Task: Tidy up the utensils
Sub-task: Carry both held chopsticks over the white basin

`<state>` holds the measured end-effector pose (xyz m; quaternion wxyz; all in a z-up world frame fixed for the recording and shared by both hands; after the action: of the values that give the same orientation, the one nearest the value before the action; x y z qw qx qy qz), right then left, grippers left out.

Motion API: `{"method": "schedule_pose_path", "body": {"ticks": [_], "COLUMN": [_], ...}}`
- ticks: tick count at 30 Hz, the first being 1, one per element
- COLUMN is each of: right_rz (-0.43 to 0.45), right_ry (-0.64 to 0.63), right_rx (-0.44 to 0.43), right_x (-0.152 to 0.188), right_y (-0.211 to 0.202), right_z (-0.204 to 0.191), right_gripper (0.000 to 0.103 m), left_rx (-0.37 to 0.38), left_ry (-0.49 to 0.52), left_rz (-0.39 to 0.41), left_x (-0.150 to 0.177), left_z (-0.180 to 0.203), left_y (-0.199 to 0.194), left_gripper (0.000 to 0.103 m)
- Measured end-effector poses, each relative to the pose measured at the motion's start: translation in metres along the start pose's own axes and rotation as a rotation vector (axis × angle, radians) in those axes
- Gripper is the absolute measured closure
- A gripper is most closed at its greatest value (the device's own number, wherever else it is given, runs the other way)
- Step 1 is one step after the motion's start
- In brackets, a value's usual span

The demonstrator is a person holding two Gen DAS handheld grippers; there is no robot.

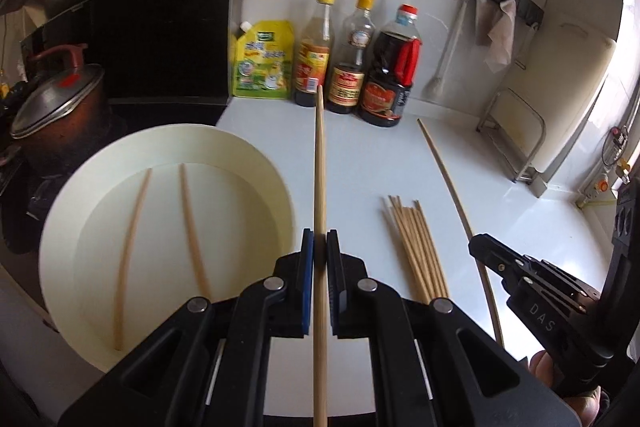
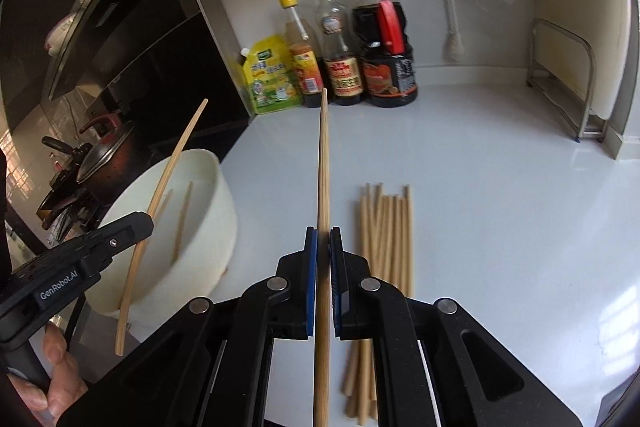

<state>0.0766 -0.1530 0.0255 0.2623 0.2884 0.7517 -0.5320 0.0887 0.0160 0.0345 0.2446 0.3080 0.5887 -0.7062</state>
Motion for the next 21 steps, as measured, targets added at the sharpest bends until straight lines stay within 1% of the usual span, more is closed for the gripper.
{"method": "schedule_pose_path", "body": {"ticks": [5,9,13,15,18,21], "right_rz": [-0.02,-0.07,-0.118,-0.15,-0.205,-0.242], "right_ry": [-0.068,-0.115,-0.154,-0.169,-0.185,-0.191], "right_rx": [-0.088,-0.147,-0.159,-0.158,-0.148,-0.131], "right_x": [-0.014,-0.019,-0.016,-0.012,-0.001,0.008], "right_y": [0.025,0.053,0.085,0.102,0.124,0.14], "right_z": [-0.064,-0.111,-0.146,-0.161,-0.176,-0.181], "right_gripper": [0.097,0.097,0.097,0.097,0.097,0.097], "left_rx": [-0.077,-0.118,-0.125,-0.114,-0.098,-0.095], "left_ry": [-0.063,-0.096,-0.131,-0.148,-0.174,-0.193], "left_rz": [0.022,0.024,0.004,-0.023,-0.057,-0.072], "left_x": [-0.004,-0.003,0.002,0.006,0.012,0.017], "left_z": [-0.061,-0.103,-0.133,-0.145,-0.16,-0.171], "left_y": [-0.012,-0.011,0.003,0.015,0.031,0.04], "left_gripper": [0.096,0.096,0.096,0.096,0.096,0.096]}}
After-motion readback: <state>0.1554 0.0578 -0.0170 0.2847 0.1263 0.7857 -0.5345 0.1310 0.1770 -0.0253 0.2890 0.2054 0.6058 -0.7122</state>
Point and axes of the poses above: each gripper's, at about its wrist camera, not at the fingertips, and y roughly the way its jaws point, z to its right, x to its underside, the point moved 4 cm from there along y, roughly the way its jaws point, and after that the axes turned 2 degrees about y, right-handed, at the moved point
